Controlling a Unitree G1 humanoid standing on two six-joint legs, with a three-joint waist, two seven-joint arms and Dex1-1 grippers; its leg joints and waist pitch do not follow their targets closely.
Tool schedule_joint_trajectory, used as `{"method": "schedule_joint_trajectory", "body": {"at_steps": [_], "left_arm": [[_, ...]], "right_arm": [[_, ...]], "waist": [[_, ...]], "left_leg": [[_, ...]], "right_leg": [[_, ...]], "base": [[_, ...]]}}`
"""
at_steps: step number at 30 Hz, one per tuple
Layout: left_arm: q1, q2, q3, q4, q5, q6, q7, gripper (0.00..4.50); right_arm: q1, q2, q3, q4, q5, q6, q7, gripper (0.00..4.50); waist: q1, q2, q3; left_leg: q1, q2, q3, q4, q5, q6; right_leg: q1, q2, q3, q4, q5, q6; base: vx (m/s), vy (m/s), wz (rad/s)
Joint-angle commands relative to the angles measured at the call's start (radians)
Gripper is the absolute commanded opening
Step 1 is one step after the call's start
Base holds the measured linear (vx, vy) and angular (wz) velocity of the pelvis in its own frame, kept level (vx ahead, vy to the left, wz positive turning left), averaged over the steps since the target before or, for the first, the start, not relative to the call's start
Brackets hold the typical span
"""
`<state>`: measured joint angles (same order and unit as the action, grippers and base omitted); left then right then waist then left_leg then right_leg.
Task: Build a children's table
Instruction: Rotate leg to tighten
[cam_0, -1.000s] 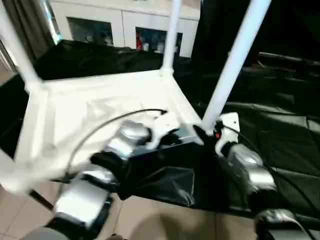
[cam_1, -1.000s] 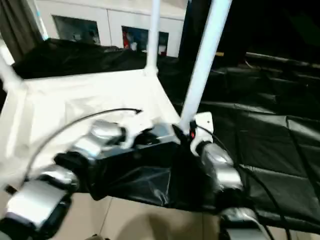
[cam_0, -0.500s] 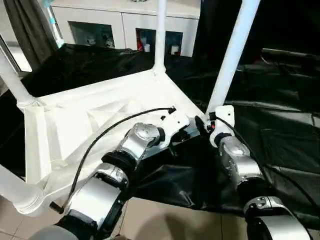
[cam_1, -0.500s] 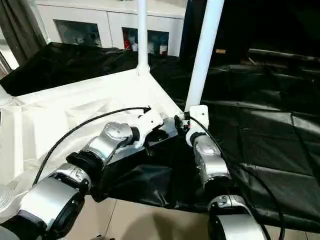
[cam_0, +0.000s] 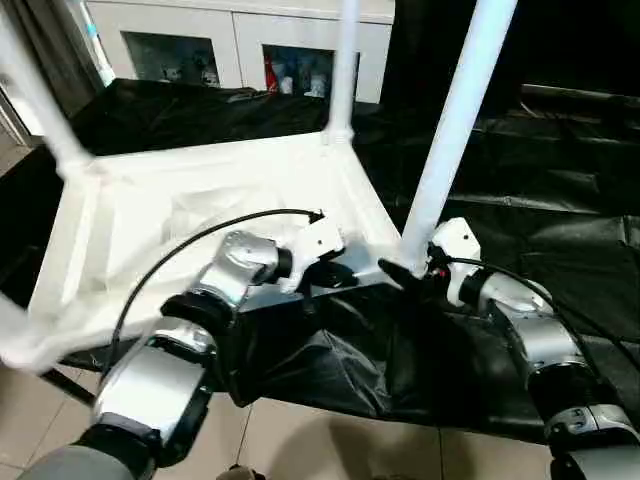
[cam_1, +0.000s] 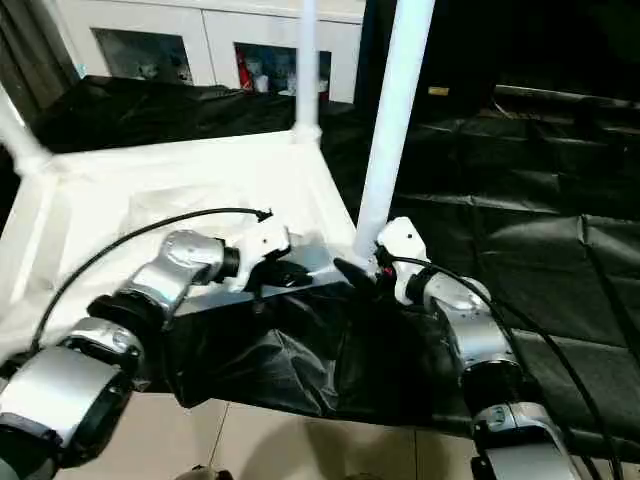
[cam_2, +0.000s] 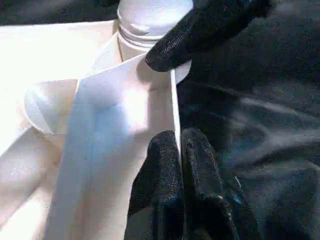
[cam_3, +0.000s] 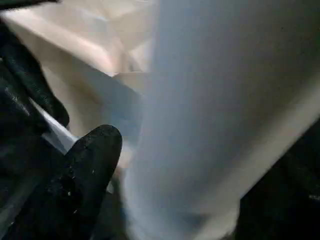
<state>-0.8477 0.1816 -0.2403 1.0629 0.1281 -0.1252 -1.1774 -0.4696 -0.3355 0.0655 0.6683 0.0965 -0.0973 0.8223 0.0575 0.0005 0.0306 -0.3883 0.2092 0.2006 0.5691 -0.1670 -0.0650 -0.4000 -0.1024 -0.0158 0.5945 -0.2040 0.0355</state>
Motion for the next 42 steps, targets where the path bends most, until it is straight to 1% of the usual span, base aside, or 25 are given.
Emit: {"method": "schedule_joint_trajectory", "body": {"at_steps": [1,5,6,7,15,16,17,19,20,21,22,23,24,25,26,27,28,29,31,32,35,36,38,40,42], "left_arm": [[0.032,0.010,-0.029,-0.005,-0.006,0.026,-0.126,0.00],[0.042,0.022,-0.038,-0.011,-0.006,0.038,-0.186,0.00],[0.041,0.020,-0.037,-0.009,-0.008,0.036,-0.186,0.00],[0.041,0.020,-0.037,-0.008,-0.008,0.036,-0.186,0.00],[0.053,0.016,-0.031,-0.027,-0.015,0.045,-0.158,0.00],[0.050,0.011,-0.026,-0.017,-0.007,0.041,-0.114,0.00],[0.048,0.007,-0.024,-0.010,-0.002,0.038,-0.083,0.00],[0.041,-0.009,-0.014,0.011,0.011,0.041,0.012,0.00],[0.034,-0.033,0.002,0.029,0.014,0.050,0.115,0.00],[0.030,-0.051,0.011,0.039,0.016,0.057,0.182,0.00],[0.026,-0.066,0.015,0.046,0.020,0.066,0.236,0.00],[0.024,-0.079,0.018,0.050,0.024,0.077,0.284,0.00],[0.024,-0.079,0.018,0.050,0.024,0.077,0.284,0.00],[0.018,-0.116,0.023,0.058,0.029,0.104,0.370,0.00],[0.015,-0.135,0.025,0.062,0.031,0.114,0.413,0.00],[0.011,-0.156,0.031,0.066,0.032,0.123,0.463,0.00],[0.009,-0.175,0.033,0.068,0.031,0.131,0.491,0.00],[0.008,-0.190,0.034,0.069,0.031,0.135,0.511,0.00],[0.007,-0.241,0.030,0.070,0.039,0.141,0.554,0.00],[0.006,-0.251,0.030,0.070,0.041,0.139,0.560,0.00],[0.003,-0.255,0.029,0.068,0.040,0.132,0.549,0.00],[0.003,-0.255,0.029,0.068,0.040,0.132,0.549,0.00],[0.009,-0.238,0.023,0.057,0.038,0.123,0.503,0.00],[0.014,-0.221,0.020,0.051,0.036,0.114,0.462,0.00],[0.018,-0.200,0.016,0.046,0.036,0.110,0.417,0.00]], "right_arm": [[0.011,-0.022,0.001,-0.008,0.024,0.032,0.060,3.87],[0.015,-0.029,0.013,-0.010,0.038,0.050,0.118,3.72],[0.016,-0.032,0.017,-0.003,0.033,0.047,0.129,3.45],[0.016,-0.033,0.018,-0.002,0.032,0.046,0.132,3.45],[0.041,-0.022,0.009,-0.018,0.056,0.074,0.134,2.84],[0.047,-0.009,-0.001,-0.016,0.059,0.075,0.105,2.79],[0.050,0.000,-0.007,-0.015,0.060,0.074,0.085,2.77],[0.055,0.027,-0.030,-0.011,0.069,0.086,0.025,2.76],[0.058,0.061,-0.046,-0.001,0.065,0.096,-0.054,2.76],[0.058,0.086,-0.053,0.012,0.056,0.097,-0.115,2.73],[0.056,0.109,-0.059,0.025,0.048,0.099,-0.172,2.73],[0.055,0.131,-0.064,0.034,0.041,0.104,-0.226,2.72],[0.055,0.131,-0.064,0.034,0.041,0.104,-0.226,2.72],[0.039,0.187,-0.083,0.061,0.033,0.117,-0.364,2.72],[0.027,0.214,-0.095,0.080,0.030,0.124,-0.434,2.72],[0.013,0.241,-0.109,0.099,0.029,0.135,-0.502,2.72],[-0.001,0.264,-0.119,0.116,0.028,0.143,-0.555,2.72],[-0.012,0.281,-0.125,0.127,0.025,0.149,-0.593,2.72],[-0.058,0.330,-0.116,0.157,-0.015,0.135,-0.686,2.72],[-0.069,0.339,-0.114,0.160,-0.021,0.121,-0.697,2.72],[-0.079,0.341,-0.105,0.152,-0.021,0.099,-0.670,2.72],[-0.079,0.341,-0.105,0.152,-0.021,0.099,-0.670,3.28],[-0.077,0.319,-0.098,0.139,-0.032,0.072,-0.633,3.48],[-0.076,0.294,-0.088,0.136,-0.042,0.053,-0.598,3.77],[-0.073,0.262,-0.083,0.137,-0.044,0.038,-0.542,3.77]], "waist": [[0.009,-0.014,-0.054],[0.009,-0.014,-0.054],[0.009,-0.015,-0.054],[0.009,-0.015,-0.054],[0.012,-0.020,-0.056],[0.012,-0.025,-0.056],[0.012,-0.022,-0.054],[0.011,-0.033,-0.052],[0.010,-0.029,-0.049],[0.005,-0.029,-0.047],[0.005,-0.029,-0.047],[0.002,-0.034,-0.044],[0.001,-0.034,-0.043],[0.000,-0.033,-0.042],[-0.001,-0.027,-0.041],[-0.005,-0.029,-0.042],[-0.007,-0.026,-0.043],[-0.006,-0.028,-0.043],[-0.009,-0.020,-0.043],[-0.009,-0.024,-0.045],[-0.005,-0.024,-0.047],[-0.004,-0.024,-0.049],[-0.003,-0.026,-0.051],[-0.003,-0.025,-0.053],[-0.003,-0.024,-0.054]], "left_leg": [[0.019,0.020,0.003,-0.047,-0.152,0.141],[0.019,0.020,0.003,-0.048,-0.147,0.131],[0.020,0.019,0.003,-0.047,-0.147,0.128],[0.020,0.019,0.003,-0.047,-0.146,0.128],[0.019,0.017,0.004,-0.043,-0.118,0.140],[0.019,0.017,0.004,-0.043,-0.117,0.141],[0.019,0.018,0.004,-0.044,-0.126,0.139],[0.021,0.019,0.004,-0.048,-0.161,0.125],[0.020,0.019,0.002,-0.051,-0.174,0.117],[0.027,0.018,-0.002,-0.058,-0.225,0.082],[0.027,0.018,-0.002,-0.058,-0.225,0.082],[0.028,0.018,-0.004,-0.064,-0.262,0.053],[0.027,0.016,-0.004,-0.065,-0.275,0.046],[0.028,0.018,-0.005,-0.069,-0.292,0.034],[0.029,0.017,-0.006,-0.071,-0.304,0.027],[0.027,0.016,-0.009,-0.074,-0.313,0.011],[0.028,0.015,-0.011,-0.076,-0.320,-0.001],[0.031,0.015,-0.009,-0.075,-0.334,-0.002],[0.029,0.013,-0.011,-0.076,-0.340,-0.007],[0.028,0.011,-0.010,-0.075,-0.341,-0.004],[0.025,0.010,-0.009,-0.072,-0.327,0.014],[0.022,0.009,-0.009,-0.071,-0.308,0.022],[0.016,0.008,-0.009,-0.070,-0.275,0.036],[0.016,0.009,-0.008,-0.067,-0.254,0.048],[0.014,0.009,-0.006,-0.063,-0.229,0.065]], "right_leg": [[0.046,-0.021,0.006,-0.045,0.073,-0.315],[0.046,-0.021,0.006,-0.042,0.086,-0.322],[0.046,-0.021,0.006,-0.042,0.088,-0.323],[0.046,-0.021,0.006,-0.042,0.089,-0.323],[0.048,-0.021,0.006,-0.039,0.105,-0.318],[0.048,-0.020,0.007,-0.039,0.103,-0.316],[0.046,-0.022,0.007,-0.042,0.081,-0.313],[0.044,-0.023,0.008,-0.048,0.020,-0.303],[0.042,-0.025,0.009,-0.051,-0.013,-0.298],[0.037,-0.028,0.011,-0.063,-0.118,-0.276],[0.037,-0.028,0.011,-0.063,-0.118,-0.276],[0.033,-0.027,0.011,-0.072,-0.196,-0.247],[0.032,-0.027,0.011,-0.074,-0.224,-0.235],[0.030,-0.030,0.012,-0.078,-0.261,-0.215],[0.025,-0.029,0.013,-0.080,-0.278,-0.208],[0.026,-0.029,0.011,-0.082,-0.304,-0.191],[0.025,-0.029,0.011,-0.084,-0.314,-0.180],[0.021,-0.027,0.011,-0.088,-0.311,-0.174],[0.021,-0.026,0.012,-0.088,-0.298,-0.168],[0.021,-0.025,0.011,-0.089,-0.295,-0.160],[0.023,-0.026,0.011,-0.089,-0.279,-0.148],[0.026,-0.026,0.011,-0.086,-0.252,-0.149],[0.032,-0.026,0.009,-0.080,-0.205,-0.155],[0.032,-0.026,0.008,-0.078,-0.177,-0.163],[0.035,-0.025,0.007,-0.074,-0.133,-0.182]], "base": [[0.000,0.000,0.00],[0.000,0.000,0.00],[0.000,0.000,0.00],[0.000,0.000,0.00],[0.000,0.000,0.00],[0.000,0.000,0.00],[0.000,0.000,0.00],[0.000,0.000,0.00],[0.000,0.000,0.00],[0.000,0.000,0.00],[0.000,0.000,0.00],[0.000,0.000,0.00],[0.000,0.000,0.00],[0.000,0.000,0.00],[0.000,0.000,0.00],[0.000,0.000,0.00],[0.000,0.000,0.00],[0.000,0.000,0.00],[0.000,0.000,0.00],[0.000,0.000,0.00],[0.000,0.000,0.00],[0.000,0.000,0.00],[0.000,0.000,0.00],[0.000,0.000,0.00],[0.000,0.000,0.00]]}}
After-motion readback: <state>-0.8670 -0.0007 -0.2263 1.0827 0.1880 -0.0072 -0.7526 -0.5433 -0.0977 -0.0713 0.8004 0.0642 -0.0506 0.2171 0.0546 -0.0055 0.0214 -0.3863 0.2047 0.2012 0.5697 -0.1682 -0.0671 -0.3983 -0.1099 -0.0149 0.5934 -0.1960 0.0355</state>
